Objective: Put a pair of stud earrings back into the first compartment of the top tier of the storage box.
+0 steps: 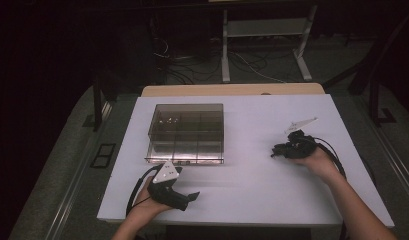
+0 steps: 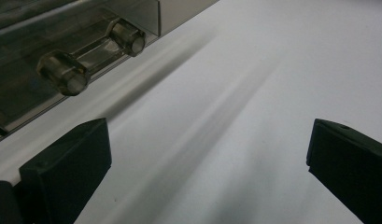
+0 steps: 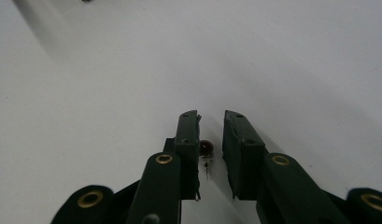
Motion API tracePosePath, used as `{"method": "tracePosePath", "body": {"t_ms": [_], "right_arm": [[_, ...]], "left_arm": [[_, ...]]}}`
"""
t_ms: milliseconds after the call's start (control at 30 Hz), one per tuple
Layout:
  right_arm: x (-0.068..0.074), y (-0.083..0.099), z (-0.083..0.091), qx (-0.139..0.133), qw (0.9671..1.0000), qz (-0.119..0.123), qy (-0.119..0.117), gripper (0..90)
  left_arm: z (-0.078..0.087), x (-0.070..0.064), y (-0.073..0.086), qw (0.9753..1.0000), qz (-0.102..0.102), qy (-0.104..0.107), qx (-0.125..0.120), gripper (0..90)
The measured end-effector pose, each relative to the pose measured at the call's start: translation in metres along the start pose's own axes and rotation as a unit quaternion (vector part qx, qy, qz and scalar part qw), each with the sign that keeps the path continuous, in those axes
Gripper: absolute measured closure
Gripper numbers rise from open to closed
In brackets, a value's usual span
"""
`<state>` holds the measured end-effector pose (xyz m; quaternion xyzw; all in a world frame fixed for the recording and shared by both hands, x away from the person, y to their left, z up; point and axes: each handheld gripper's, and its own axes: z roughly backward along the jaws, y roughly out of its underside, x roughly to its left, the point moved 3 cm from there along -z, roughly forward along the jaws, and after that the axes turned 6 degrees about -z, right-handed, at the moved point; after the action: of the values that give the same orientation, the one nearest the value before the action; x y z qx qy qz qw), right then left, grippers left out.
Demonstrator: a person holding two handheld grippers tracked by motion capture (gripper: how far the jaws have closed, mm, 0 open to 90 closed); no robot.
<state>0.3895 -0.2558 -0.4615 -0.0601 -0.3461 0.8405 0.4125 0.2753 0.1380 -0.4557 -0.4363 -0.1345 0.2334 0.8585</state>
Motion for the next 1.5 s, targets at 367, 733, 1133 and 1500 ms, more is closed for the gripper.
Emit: {"method": "tracePosePath", "body": {"t_ms": [367, 733, 1133, 1500], "right_arm": [[-0.004, 0.004, -0.005, 0.011, 0.9999, -0.001, 0.007, 77.2], [-0.001, 0.004, -0.005, 0.012, 0.9996, 0.017, 0.02, 79.2], [-0.001, 0.0, 0.009, -0.018, 0.9998, 0.006, 0.006, 79.2], [0.005, -0.005, 0.024, -0.043, 0.9989, -0.003, -0.018, 79.1]], "left_arm": [[0.0, 0.0, 0.0, 1.0, 0.0, 0.001, 0.0, 0.0], [0.0, 0.0, 0.0, 1.0, -0.001, 0.001, 0.001, 0.0], [0.0, 0.0, 0.0, 1.0, -0.001, 0.002, -0.001, 0.0], [0.0, 0.0, 0.0, 1.0, -0.002, 0.002, -0.001, 0.0]]}}
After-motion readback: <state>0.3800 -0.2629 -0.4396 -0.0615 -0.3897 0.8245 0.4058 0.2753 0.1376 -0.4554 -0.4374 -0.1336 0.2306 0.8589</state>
